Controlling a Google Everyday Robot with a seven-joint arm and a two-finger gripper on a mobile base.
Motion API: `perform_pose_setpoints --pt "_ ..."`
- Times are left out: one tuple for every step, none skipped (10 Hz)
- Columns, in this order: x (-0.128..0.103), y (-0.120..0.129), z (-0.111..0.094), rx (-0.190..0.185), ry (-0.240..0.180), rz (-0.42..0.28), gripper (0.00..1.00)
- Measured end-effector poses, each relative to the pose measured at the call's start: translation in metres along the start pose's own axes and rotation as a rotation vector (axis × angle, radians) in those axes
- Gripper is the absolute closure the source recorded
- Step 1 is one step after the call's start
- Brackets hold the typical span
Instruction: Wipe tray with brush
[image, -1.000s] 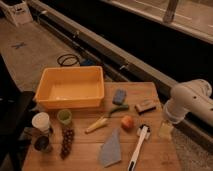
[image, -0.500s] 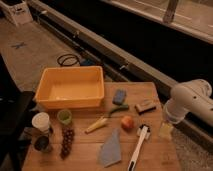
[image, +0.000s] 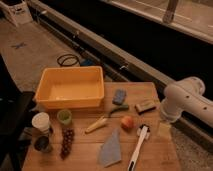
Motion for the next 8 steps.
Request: perform_pose_setpoints --pt "-0.012 0.003 0.002 -0.005 0.011 -0.045 0.20" --pt "-0.027 0.009 0.009 -0.019 0.034 -0.113 0.20" --pt "-0.039 0.018 0.022 -0.045 0.044 -0.174 0.20" --pt "-0.043 0.026 0.031 -0.063 0.048 -0.217 0.20" --pt "-0.048 0.041 0.042 -0.090 0.048 -0.309 0.20" --pt "-0.052 0.058 0.051 -0.115 0.042 -0.424 0.20" --pt "-0.053 0.069 0.057 -0.126 0.031 -0.504 0.20" --pt "-0.052 0.077 0.061 -0.130 0.022 -0.582 0.20"
